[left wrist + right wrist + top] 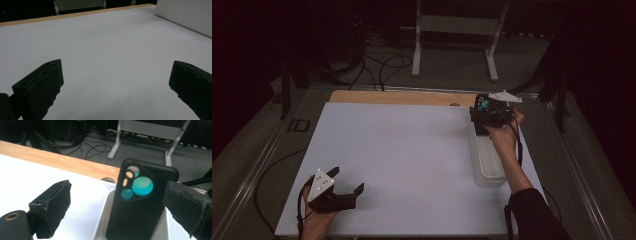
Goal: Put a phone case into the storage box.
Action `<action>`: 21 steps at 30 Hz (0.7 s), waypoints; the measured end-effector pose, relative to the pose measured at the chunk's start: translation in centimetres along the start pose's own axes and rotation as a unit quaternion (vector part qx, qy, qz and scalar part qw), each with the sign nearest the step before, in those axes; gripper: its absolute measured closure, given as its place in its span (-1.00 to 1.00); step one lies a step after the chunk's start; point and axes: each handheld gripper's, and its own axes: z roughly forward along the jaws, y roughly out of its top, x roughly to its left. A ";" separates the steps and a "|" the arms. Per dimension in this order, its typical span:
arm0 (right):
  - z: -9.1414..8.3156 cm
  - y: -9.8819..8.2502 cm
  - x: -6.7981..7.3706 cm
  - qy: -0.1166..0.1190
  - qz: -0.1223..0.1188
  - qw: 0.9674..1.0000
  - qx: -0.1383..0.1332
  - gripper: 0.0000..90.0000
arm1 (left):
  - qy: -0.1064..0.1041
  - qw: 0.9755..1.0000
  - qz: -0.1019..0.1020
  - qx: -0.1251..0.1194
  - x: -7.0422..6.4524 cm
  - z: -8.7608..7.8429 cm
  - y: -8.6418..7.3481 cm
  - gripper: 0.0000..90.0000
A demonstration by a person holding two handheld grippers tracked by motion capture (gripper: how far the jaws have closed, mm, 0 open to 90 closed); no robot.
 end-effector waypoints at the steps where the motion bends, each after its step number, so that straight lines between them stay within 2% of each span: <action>1: -0.4 -0.2 0.1 0.005 -0.001 1.000 -0.003 -0.83 | 0.000 1.000 0.001 0.001 0.0 0.0 0.0 -1.00; 3: -0.7 -0.3 0.1 0.010 -0.001 1.000 -0.004 -0.83 | 0.001 1.000 0.002 0.002 -0.1 0.0 0.0 -1.00; 6: -2.6 -1.0 0.4 0.034 0.001 0.999 -0.022 -0.83 | 0.001 1.000 0.003 0.001 -0.1 0.0 0.1 -1.00; 10: -4.6 -2.0 0.7 0.054 -0.004 0.998 -0.039 -0.83 | 0.002 1.000 0.003 0.001 -0.1 0.0 0.1 -1.00; 13: -5.1 -2.3 0.9 0.057 -0.005 0.997 -0.042 -0.83 | 0.002 1.000 0.004 0.001 -0.1 0.0 0.2 -1.00; 14: -6.6 -3.5 1.4 0.063 -0.016 0.996 -0.054 -0.83 | 0.002 1.000 0.005 0.001 -0.1 0.0 0.2 -1.00; 21: -8.8 -5.5 1.9 0.074 -0.030 0.995 -0.064 -0.82 | 0.005 1.000 0.012 -0.002 -0.3 -0.1 0.4 -1.00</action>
